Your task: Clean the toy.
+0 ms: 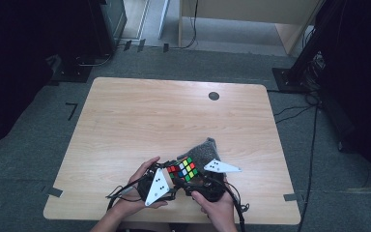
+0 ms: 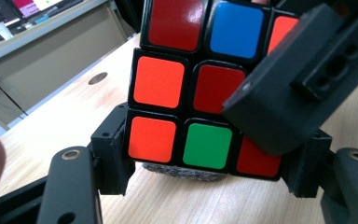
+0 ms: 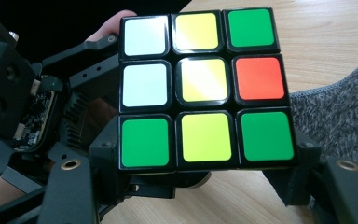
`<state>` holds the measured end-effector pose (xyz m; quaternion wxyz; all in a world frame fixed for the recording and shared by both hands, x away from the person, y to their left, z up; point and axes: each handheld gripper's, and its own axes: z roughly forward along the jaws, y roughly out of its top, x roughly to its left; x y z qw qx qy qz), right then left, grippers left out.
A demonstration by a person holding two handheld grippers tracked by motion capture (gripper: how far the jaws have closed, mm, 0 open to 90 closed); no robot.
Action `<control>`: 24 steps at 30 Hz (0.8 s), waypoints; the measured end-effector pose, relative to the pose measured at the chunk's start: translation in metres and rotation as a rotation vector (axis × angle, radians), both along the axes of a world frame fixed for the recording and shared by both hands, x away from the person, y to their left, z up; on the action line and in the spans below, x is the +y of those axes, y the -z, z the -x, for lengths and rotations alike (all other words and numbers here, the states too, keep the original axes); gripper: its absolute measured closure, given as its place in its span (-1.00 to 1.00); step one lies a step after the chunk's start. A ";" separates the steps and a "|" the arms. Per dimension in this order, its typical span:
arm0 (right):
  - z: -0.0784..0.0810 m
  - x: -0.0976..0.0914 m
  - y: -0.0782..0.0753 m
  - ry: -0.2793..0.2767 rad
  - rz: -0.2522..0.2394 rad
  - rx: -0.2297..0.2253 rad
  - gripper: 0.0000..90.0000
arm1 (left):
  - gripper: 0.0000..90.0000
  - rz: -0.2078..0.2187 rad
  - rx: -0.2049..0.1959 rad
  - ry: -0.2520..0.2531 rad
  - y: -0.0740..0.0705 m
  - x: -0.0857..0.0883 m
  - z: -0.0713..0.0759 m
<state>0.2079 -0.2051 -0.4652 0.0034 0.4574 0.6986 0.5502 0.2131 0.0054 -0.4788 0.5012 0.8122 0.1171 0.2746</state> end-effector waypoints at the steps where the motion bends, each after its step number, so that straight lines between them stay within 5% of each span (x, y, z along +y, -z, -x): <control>1: 0.000 -0.001 0.000 0.002 -0.003 -0.003 -0.26 | -0.26 0.000 -0.001 0.003 0.000 0.000 0.000; 6: 0.001 -0.006 -0.006 0.058 -0.013 -0.043 -0.47 | -0.25 -0.023 0.035 0.005 0.000 0.004 -0.003; 15: 0.005 -0.032 -0.027 0.204 0.011 -0.234 -0.54 | -0.25 0.020 0.150 -0.053 -0.005 0.019 -0.018; 21: -0.005 -0.041 -0.015 0.321 0.226 -0.247 -0.51 | -0.25 0.059 0.206 -0.058 -0.008 0.029 -0.023; 24: -0.012 -0.039 -0.003 0.327 0.288 -0.220 -0.51 | -0.25 0.061 0.218 -0.063 -0.008 0.033 -0.023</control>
